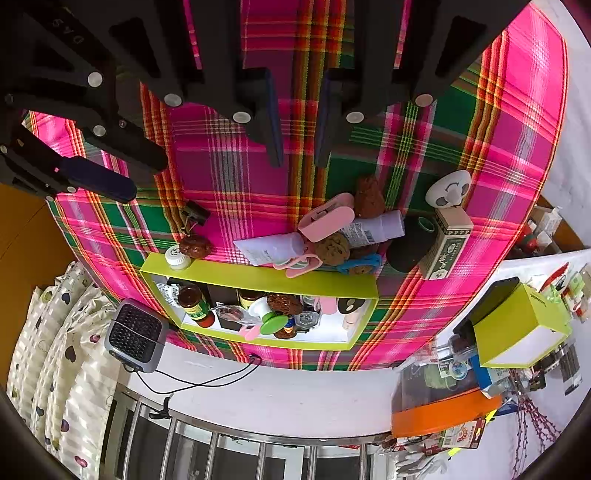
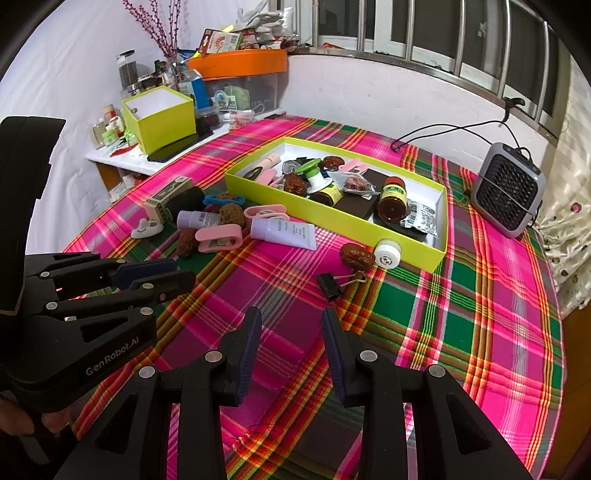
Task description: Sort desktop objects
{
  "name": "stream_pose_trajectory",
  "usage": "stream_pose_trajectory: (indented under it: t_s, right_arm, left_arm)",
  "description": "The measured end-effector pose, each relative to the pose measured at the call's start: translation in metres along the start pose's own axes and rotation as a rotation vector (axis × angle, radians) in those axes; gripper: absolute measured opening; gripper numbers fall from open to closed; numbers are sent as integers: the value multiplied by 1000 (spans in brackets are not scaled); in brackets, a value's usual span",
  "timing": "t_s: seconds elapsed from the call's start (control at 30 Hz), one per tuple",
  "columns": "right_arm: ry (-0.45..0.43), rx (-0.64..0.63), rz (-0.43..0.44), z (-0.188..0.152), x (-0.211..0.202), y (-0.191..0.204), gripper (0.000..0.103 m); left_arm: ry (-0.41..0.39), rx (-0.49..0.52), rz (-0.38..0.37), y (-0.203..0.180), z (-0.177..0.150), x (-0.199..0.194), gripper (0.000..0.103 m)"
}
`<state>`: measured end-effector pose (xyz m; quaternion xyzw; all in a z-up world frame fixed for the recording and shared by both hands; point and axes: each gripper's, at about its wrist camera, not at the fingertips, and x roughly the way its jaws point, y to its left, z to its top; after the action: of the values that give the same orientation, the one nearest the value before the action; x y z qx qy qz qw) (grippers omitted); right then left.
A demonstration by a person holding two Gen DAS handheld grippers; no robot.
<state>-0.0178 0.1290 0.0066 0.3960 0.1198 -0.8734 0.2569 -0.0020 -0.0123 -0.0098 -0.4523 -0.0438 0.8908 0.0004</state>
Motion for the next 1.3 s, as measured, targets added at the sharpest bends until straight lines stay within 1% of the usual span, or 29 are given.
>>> stream_pose_trajectory:
  t_s: [0.17,0.33,0.43,0.53,0.7,0.93,1.3]
  right_arm:
    - [-2,3,3,0,-1,0,36]
    - [-2,8,7,0,-1,0,36]
    - [-3,13,10,0,-1,-1,36]
    - [-3,15,13,0,-1,-2,36]
    - [-4,19,17,0,1,-2,36]
    - [-5,35,30,1,4,-4,36]
    - [-13,58,49,3,7,-7,36]
  left_arm:
    - [-3,6,-18,-3,-1,0,17]
    - [-19,1,-15,-2,-1,-2,17]
    - [-23,0,4,-1,-1,-2,17]
    - [-12,-7,-22,1,-1,1,17]
    - [-17,3,-46,0,-3,3,17]
    - [-30,8,-116,2,-4,6,17]
    - [-37,24,-95,11,-1,5,16]
